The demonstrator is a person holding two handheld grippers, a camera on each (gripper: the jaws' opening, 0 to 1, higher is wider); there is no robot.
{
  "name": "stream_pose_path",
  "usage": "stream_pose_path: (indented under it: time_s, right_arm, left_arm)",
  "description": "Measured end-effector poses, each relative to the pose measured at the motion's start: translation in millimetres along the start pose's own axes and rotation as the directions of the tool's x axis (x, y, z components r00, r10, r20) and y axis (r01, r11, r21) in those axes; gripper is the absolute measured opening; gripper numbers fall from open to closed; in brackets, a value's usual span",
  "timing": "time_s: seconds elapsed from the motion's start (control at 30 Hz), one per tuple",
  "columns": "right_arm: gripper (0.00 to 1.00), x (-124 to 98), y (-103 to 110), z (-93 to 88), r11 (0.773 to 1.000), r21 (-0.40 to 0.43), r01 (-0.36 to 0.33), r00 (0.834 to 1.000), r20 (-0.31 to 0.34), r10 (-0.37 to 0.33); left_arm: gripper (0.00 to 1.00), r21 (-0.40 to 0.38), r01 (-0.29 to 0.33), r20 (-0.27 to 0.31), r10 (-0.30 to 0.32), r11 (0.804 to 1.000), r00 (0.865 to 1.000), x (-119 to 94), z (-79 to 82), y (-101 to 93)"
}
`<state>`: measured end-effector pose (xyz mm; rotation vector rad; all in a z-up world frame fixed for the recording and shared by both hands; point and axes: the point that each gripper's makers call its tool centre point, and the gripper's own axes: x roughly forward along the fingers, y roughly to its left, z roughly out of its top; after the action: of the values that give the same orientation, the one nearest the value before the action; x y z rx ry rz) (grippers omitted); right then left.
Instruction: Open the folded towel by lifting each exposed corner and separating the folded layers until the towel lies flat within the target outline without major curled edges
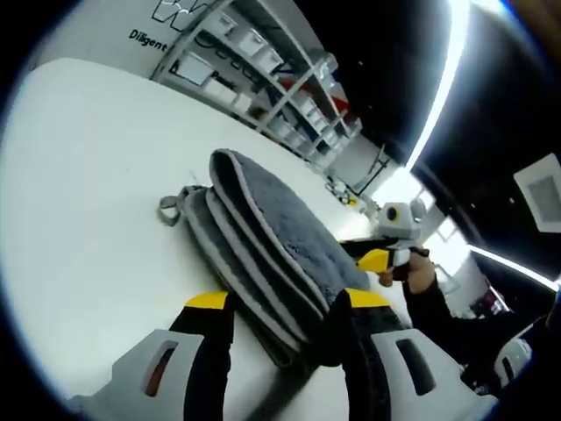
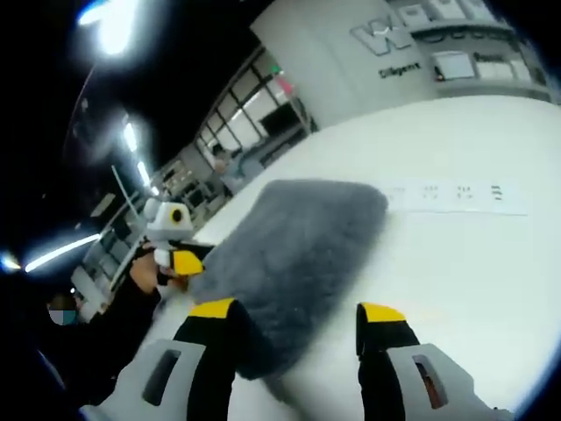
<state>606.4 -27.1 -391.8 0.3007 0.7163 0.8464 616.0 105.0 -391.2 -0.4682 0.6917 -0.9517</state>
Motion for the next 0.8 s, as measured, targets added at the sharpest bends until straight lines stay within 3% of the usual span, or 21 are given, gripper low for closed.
stream_pose_path:
  time_s: [0.17, 0.43, 0.8]
  right_arm:
    - [0.51, 3.9, 0.5, -2.5, 1.000, 0.014, -0.005, 1.000, -0.004, 0.005]
    - [0.38, 4.6, 10.8, -6.2, 0.999, 0.027, -0.039, 0.999, -0.004, 0.039]
    - [0.28, 4.5, 11.3, -2.6, 0.998, 0.026, -0.051, 0.999, 0.009, 0.051]
  left_arm:
    - [0.44, 0.003, -0.013, -0.002, 0.013, 1.000, 1.000, -0.1, 1.7, 4.7]
    - [0.37, 0.025, -0.031, 0.004, 0.030, 0.999, 1.000, 1.6, 1.9, 8.3]
    - [0.26, 0.021, -0.033, 0.019, 0.033, 0.999, 0.999, 4.5, -1.4, 4.5]
